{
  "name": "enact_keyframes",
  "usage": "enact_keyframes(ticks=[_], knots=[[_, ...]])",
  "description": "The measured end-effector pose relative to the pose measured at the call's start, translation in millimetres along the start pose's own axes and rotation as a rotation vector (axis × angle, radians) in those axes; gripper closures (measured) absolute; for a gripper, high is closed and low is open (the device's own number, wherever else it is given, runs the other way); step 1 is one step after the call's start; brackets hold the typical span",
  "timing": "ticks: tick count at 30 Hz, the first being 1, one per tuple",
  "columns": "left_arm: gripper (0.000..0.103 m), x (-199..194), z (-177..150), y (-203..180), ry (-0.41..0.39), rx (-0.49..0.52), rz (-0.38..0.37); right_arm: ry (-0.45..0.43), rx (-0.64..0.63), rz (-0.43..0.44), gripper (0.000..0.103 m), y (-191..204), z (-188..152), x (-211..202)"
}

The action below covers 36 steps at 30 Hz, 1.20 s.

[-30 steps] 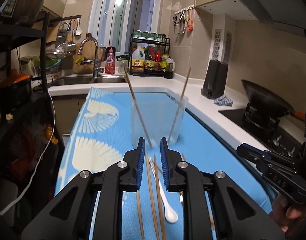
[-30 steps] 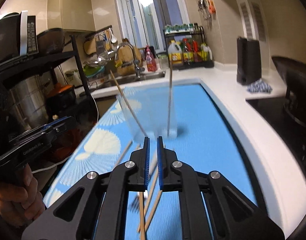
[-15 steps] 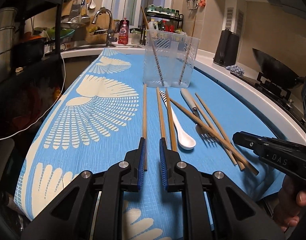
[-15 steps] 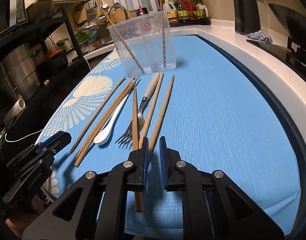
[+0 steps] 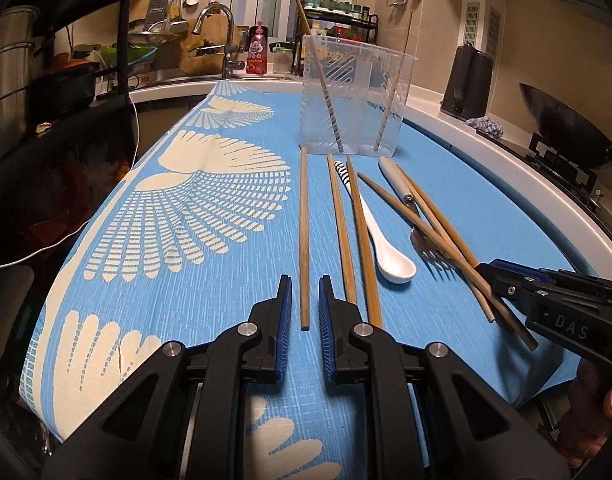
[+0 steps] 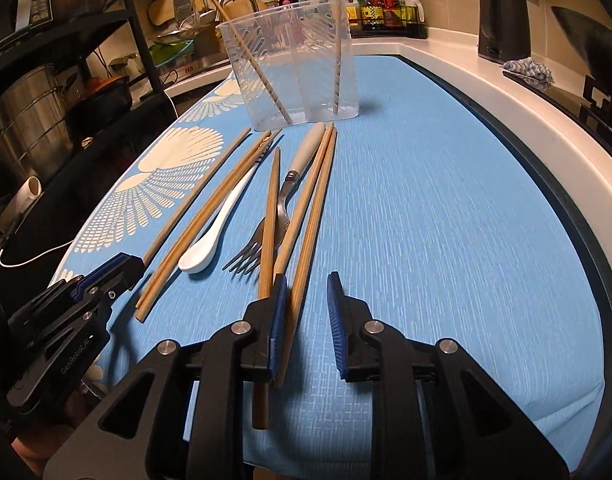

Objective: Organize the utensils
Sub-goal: 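Lower the left tool onto a chopstick and close while the right tool grasps another, then hold both chopsticks and lift them off the board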

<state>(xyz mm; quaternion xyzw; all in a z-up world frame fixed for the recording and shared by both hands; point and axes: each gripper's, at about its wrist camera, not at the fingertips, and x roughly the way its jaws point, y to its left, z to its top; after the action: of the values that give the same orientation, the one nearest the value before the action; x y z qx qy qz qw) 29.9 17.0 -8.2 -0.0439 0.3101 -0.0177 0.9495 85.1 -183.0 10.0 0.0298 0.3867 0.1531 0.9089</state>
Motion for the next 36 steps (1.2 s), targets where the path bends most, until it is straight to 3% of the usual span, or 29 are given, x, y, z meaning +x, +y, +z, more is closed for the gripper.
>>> enact_keyframes(ticks=[5, 9, 13, 22, 26, 36], knots=[[0.089, 0.6, -0.6, -0.6, 0.004, 0.005, 0.013, 0.000, -0.014, -0.013, 0.083, 0.7, -1.1, -0.7], [0.089, 0.2, -2.4, -1.7, 0.006, 0.010, 0.017, 0.000, -0.025, -0.014, 0.094, -0.1, -1.1, -1.4], [0.089, 1.0, -1.7, -3.2, 0.003, 0.019, 0.022, -0.013, -0.013, -0.033, 0.096, -11.9, -2.2, -2.8], [0.089, 2.6, -2.0, -8.5, -0.008, 0.048, 0.033, -0.066, -0.025, -0.099, 0.096, -40.5, -5.5, -9.6], [0.098, 0.2, -3.7, -9.2, -0.009, 0.056, 0.030, -0.078, -0.033, -0.123, 0.096, -49.6, -6.1, -11.9], [0.098, -12.8, -13.7, -3.8, -0.039, 0.031, 0.027, -0.108, -0.045, -0.124, 0.092, -55.0, -14.5, -18.6]])
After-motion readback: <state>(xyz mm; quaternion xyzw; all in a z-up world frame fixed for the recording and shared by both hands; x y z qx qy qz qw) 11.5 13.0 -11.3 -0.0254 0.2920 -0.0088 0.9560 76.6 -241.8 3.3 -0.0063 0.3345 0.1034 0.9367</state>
